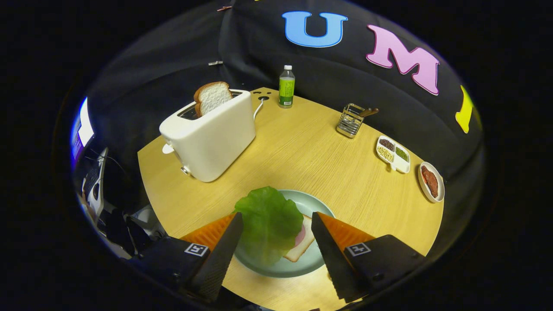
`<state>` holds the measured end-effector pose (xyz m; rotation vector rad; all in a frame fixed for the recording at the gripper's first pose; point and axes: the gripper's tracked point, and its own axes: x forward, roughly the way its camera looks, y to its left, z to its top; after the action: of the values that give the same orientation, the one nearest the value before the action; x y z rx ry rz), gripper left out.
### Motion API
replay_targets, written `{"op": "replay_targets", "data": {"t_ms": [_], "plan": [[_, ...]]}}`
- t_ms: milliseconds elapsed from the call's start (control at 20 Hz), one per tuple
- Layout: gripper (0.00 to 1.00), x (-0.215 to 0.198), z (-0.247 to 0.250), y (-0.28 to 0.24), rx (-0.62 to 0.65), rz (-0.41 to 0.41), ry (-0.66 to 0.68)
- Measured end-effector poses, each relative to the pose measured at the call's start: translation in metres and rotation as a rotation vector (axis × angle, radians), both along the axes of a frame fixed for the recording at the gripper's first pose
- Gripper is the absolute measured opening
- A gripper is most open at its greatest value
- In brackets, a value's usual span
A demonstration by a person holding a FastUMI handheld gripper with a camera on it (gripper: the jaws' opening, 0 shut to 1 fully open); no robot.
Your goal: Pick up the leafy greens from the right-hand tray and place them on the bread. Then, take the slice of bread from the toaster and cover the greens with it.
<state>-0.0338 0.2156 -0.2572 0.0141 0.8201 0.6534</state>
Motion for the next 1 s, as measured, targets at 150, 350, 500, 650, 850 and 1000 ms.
{"op": "replay_targets", "data": {"t_ms": [150, 350, 500, 650, 850, 1000], "plan": [[0.99, 0.007, 0.03, 0.009, 0.105, -0.029, -0.036], [1.0, 0.024, 0.097, 0.018, 0.277, -0.063, -0.128], [0.99, 0.042, 0.141, 0.025, 0.325, -0.074, -0.189], [0.99, 0.058, 0.183, 0.042, 0.381, -0.07, -0.238], [0.99, 0.077, 0.211, 0.077, 0.402, -0.058, -0.259], [0.99, 0.086, 0.213, 0.113, 0.425, -0.048, -0.21]]}}
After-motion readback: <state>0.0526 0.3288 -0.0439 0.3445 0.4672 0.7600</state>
